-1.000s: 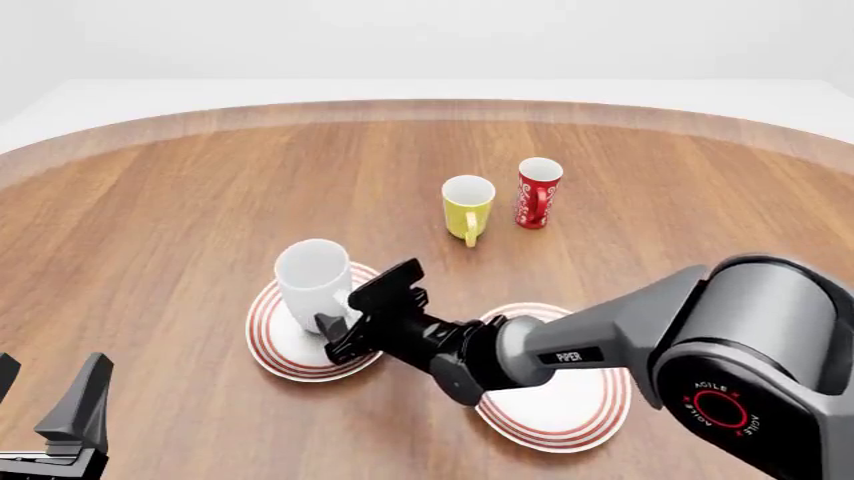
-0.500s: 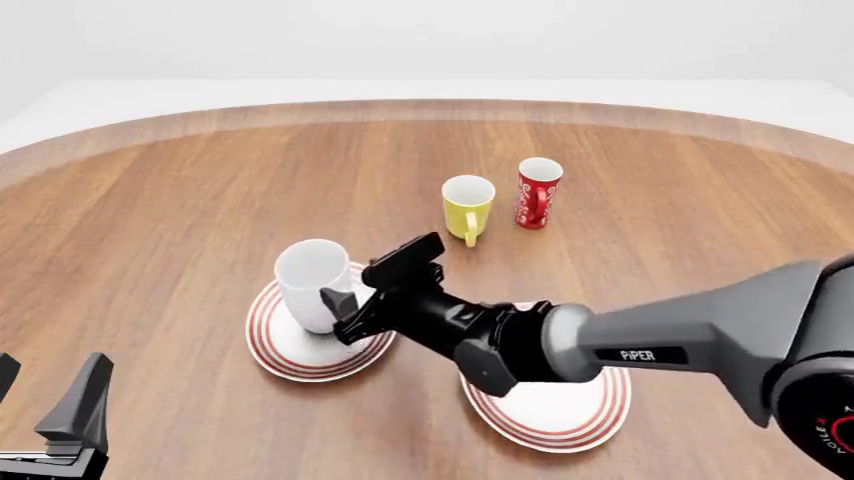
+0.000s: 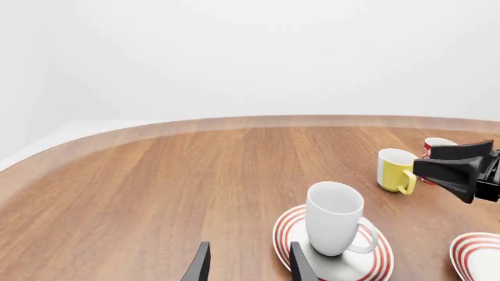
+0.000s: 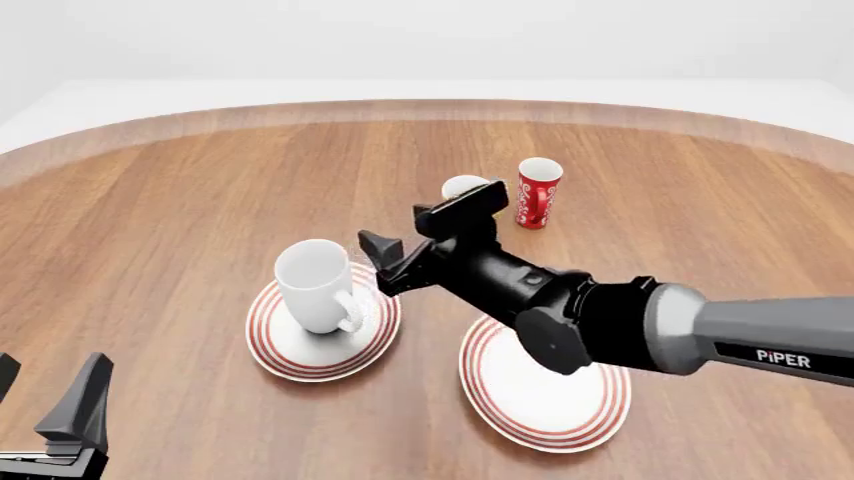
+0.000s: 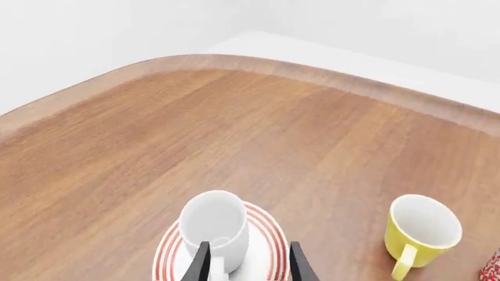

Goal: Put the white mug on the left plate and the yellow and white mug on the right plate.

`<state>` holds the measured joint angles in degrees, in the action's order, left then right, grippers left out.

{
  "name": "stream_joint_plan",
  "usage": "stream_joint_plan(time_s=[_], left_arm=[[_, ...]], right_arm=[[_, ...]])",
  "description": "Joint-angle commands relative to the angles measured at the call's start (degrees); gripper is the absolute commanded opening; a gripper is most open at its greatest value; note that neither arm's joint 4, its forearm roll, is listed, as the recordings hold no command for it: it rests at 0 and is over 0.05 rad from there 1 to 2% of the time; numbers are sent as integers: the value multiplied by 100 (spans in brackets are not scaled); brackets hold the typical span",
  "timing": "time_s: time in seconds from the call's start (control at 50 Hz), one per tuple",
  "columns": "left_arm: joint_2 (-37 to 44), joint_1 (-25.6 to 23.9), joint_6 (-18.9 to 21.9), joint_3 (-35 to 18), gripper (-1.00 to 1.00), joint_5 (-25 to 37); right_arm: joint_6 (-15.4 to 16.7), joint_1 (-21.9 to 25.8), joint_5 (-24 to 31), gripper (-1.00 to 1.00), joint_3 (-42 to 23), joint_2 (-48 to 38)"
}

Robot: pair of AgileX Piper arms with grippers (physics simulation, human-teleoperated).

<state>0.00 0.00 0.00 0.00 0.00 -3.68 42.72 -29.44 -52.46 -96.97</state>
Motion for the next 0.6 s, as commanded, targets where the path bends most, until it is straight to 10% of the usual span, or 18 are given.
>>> stream_joint_plan(time_s=[0.02, 0.6], left_arm=[[0, 0, 0, 0, 100, 0], [0, 0, 0, 0, 100, 0]], right_arm=[[34, -423, -29, 100, 194, 511], [97, -1263, -88, 100, 271, 707]])
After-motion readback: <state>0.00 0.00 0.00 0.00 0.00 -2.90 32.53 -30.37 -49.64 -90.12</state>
